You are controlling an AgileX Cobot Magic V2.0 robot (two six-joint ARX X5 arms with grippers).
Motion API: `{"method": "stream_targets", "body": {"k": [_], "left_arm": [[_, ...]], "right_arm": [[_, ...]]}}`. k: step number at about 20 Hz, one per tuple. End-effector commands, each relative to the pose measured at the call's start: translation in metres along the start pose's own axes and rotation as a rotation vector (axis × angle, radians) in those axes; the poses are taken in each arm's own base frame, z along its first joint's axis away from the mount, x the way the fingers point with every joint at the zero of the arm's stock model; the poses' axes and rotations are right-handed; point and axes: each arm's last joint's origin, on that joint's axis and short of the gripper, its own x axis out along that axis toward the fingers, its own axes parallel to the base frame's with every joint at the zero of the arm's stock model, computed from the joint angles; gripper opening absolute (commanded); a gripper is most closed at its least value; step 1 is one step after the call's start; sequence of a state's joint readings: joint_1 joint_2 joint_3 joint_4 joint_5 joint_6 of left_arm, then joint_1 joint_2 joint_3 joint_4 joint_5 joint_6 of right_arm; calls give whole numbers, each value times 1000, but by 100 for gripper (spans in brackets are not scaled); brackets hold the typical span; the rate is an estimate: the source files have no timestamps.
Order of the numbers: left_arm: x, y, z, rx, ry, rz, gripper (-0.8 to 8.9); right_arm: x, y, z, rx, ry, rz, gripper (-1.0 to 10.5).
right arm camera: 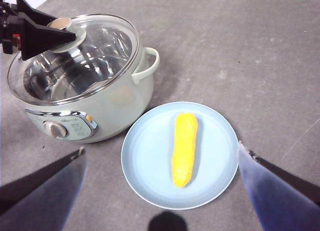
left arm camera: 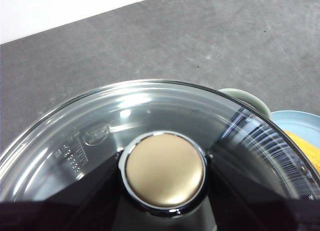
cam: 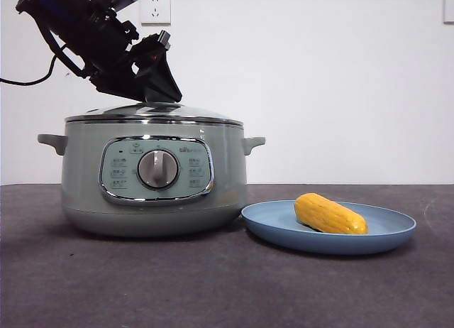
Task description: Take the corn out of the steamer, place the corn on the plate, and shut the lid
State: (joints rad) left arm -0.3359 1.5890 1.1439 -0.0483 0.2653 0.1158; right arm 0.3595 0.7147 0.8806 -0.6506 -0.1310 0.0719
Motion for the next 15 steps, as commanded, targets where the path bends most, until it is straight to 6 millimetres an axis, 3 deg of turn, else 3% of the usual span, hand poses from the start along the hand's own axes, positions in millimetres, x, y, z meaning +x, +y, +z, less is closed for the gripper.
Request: {"method": "stream_targets", "body": {"k": [1,3,6,11,15], "left_arm": [[8,3,-8,5,46,0,-7],[9,3,-10,1,57,-1,34],[9,3,-9,-2,52,0,512],[5,6,-4,-1,39,8,542],[-8,5,16,2,23,13,543]], "right_arm": [[0,0,-1,9,-1,2,505],[0,0,-1,10,6,2,505],[0,0,-2,10,8,2,505],[0,0,-2,11,15,1,505],[1,0,-3,11,17,1,505]]}}
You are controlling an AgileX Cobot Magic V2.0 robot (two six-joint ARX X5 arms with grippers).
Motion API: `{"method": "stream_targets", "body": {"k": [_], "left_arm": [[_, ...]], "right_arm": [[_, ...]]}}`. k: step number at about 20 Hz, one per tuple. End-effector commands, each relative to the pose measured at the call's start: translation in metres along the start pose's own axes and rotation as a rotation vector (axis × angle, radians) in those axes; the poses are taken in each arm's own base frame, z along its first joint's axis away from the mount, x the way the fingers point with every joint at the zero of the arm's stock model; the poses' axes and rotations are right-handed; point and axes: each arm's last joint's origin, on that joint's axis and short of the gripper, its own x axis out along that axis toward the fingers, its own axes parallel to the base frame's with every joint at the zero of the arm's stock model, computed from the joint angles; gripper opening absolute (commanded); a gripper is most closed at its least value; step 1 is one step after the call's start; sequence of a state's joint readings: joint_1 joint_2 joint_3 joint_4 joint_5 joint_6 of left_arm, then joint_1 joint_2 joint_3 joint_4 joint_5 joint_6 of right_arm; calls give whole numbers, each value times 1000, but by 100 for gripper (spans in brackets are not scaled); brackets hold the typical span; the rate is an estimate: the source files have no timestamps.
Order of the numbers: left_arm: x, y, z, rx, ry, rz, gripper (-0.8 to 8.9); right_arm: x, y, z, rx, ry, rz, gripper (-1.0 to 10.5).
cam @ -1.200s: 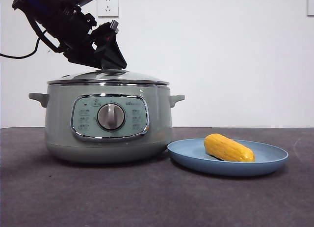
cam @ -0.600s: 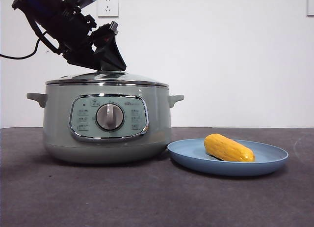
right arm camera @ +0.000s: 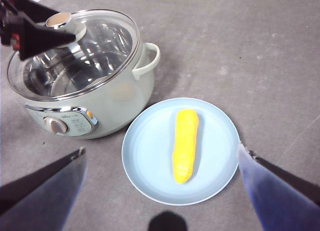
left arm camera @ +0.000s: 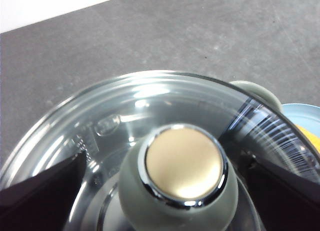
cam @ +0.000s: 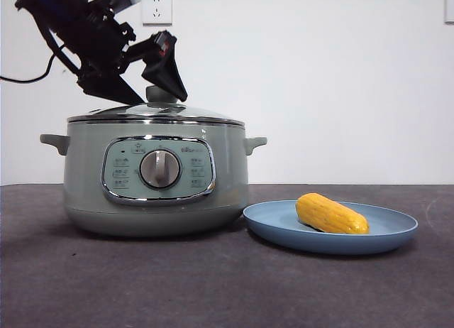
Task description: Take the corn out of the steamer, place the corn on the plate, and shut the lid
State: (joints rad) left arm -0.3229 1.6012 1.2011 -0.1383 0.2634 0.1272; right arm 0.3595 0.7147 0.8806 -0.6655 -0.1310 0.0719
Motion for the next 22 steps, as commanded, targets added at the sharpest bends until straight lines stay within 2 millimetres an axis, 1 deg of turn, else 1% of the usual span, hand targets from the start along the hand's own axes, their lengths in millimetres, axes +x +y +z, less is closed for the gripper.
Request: {"method": "stream_targets", "body": {"k": [1,4,7,9,12,14,17,18,19,20,21,22], "left_arm": [[-12,-1,13,10,-24,6,542],[-32,-5,26,6,-14,0,542],[-62,-12,38,-22,72,-38,539],[-85,-20,44,-48,130,-119,531],[-119,-31,49,-102,217,-215,530],[-139,-38,49,-135,272,-277,530],[-155,-44,46,-146,308,-327,523],[-156,-44,45,-150,319,-329,446],[-157,-45,44,-152,330,-331,310],[-157,-45,44,-155,337,-331,156],[-157,-45,44,-152,337,-332,18],[-157,-45,44,-148,335,-332,-7]], "right_arm": [[0,0,-1,9,2,2,505],[0,0,-1,7,2,2,505],[0,0,-2,3,12,2,505],[0,0,-4,-17,35,1,504],[0,1,-9,-32,83,61,504],[0,3,-12,-39,113,114,503],[-1,4,-16,-37,156,178,500],[-1,4,-16,-37,165,181,496],[-1,4,-17,-35,171,180,427],[-1,4,-18,-33,180,179,276],[-2,4,-19,-31,188,178,79],[-2,4,-19,-31,193,178,-15]]}}
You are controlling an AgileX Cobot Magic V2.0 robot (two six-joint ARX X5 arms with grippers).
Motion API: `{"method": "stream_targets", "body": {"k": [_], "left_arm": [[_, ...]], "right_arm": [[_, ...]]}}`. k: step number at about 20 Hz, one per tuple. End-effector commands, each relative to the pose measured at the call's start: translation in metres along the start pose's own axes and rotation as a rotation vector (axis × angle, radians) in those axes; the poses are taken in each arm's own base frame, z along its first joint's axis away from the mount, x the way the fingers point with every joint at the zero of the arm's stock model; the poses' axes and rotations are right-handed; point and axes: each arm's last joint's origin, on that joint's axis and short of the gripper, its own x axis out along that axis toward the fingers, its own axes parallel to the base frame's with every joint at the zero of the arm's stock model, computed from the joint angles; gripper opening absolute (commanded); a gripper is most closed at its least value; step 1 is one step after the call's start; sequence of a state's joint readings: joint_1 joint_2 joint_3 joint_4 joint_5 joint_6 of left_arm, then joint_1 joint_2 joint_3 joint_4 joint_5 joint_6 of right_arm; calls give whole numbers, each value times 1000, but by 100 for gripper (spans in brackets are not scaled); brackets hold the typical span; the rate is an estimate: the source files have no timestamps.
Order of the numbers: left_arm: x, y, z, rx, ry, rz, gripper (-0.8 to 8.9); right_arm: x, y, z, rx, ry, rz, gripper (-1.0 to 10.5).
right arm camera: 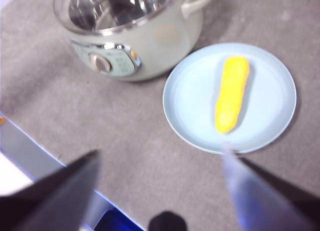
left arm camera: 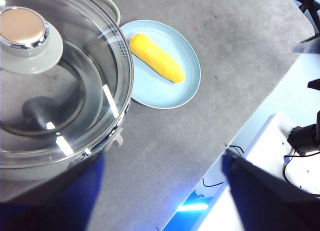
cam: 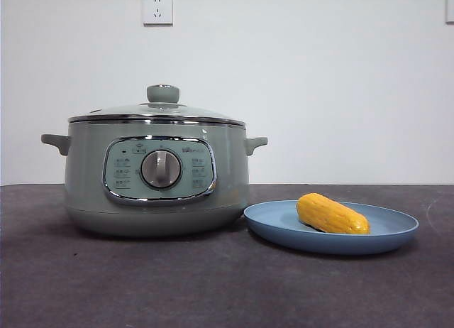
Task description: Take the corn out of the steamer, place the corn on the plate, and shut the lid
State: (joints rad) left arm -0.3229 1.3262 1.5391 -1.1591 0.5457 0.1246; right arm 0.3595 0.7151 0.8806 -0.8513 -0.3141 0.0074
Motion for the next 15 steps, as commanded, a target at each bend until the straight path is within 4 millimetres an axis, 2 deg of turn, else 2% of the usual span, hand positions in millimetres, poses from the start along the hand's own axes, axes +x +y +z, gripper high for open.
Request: {"method": "stream_targets", "body": {"k": [1,15], "left_arm": [[0,0,0,17,1,-6,-8],[0,1,3,31,-24,-1,-4]], "right_arm": [[1,0,-1,-7,6,3,-4],[1,0,-1,-5,5,-4,1]]}}
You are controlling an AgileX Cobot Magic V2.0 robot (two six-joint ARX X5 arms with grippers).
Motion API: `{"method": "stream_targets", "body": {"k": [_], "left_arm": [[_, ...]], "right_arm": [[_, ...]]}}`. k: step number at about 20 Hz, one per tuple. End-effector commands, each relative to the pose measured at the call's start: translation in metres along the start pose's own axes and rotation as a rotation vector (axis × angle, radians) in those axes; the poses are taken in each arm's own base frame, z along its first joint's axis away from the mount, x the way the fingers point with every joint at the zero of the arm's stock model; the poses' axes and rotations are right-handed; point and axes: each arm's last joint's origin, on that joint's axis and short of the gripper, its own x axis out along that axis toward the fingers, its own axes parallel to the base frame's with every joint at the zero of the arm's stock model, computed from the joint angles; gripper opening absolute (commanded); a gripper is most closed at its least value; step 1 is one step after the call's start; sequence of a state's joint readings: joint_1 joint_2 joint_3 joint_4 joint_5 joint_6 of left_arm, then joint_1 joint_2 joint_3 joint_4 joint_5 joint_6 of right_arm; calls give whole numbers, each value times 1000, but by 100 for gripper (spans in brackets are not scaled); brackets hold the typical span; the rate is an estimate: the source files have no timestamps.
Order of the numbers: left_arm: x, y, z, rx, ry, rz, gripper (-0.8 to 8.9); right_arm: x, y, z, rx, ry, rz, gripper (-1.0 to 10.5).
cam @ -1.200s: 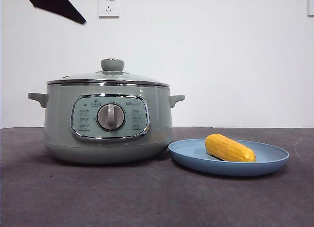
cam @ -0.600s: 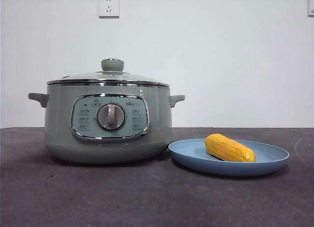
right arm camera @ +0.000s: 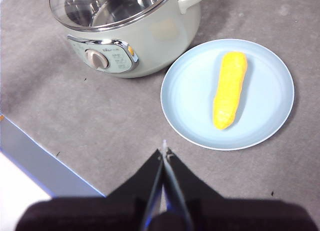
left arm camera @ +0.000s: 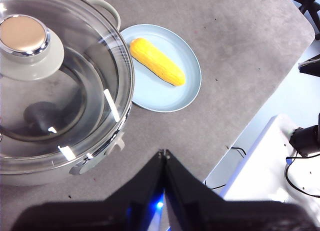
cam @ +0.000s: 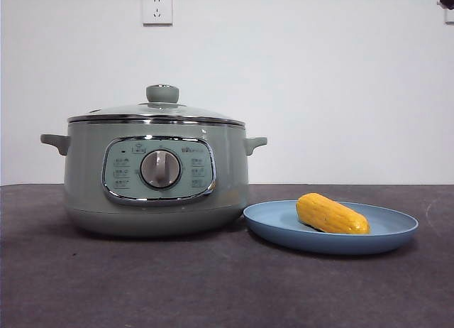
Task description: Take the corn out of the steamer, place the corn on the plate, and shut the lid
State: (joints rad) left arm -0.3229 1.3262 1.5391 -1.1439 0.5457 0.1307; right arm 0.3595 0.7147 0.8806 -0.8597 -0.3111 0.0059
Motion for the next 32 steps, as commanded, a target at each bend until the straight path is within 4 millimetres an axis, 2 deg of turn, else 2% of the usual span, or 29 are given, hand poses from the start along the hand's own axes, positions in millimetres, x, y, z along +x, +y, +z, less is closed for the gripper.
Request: {"method": "stream_targets", "body": {"k": [1,8,10,13,16,18,20,23,26,32], "left_arm": [[0,1,2,21,-17,-2,-4],[-1,5,14,115,-122,112,-1],[-9,9,20,203,-188,242,-1],[-40,11,30,327,-397,358,-1],[-83,1,22,396,-552,476,-1],[-109,-6,7,398,-607,560,-1],[-126,-13,-12,393,-657,640,-1],[-126,-13,-48,398,-728,752,-1],[-103,-4,-94,399,-770,829,-1],[-33,23,-183,281,-739,914,-1]], "right_arm": [[1,0,0,-6,-3,-1,1],[1,0,0,-6,-2,-1,1],[1,0,0,-6,-3,-1,1],[1,0,0,-6,-2,-1,1],[1,0,0,-6,-3,-1,1],[1,0,0,-6,-2,-1,1],[1,0,0,-6,-2,-2,1],[1,0,0,-6,-3,-1,1],[1,0,0,-6,-3,-2,1],[1,0,0,-6,-3,-1,1]]}}
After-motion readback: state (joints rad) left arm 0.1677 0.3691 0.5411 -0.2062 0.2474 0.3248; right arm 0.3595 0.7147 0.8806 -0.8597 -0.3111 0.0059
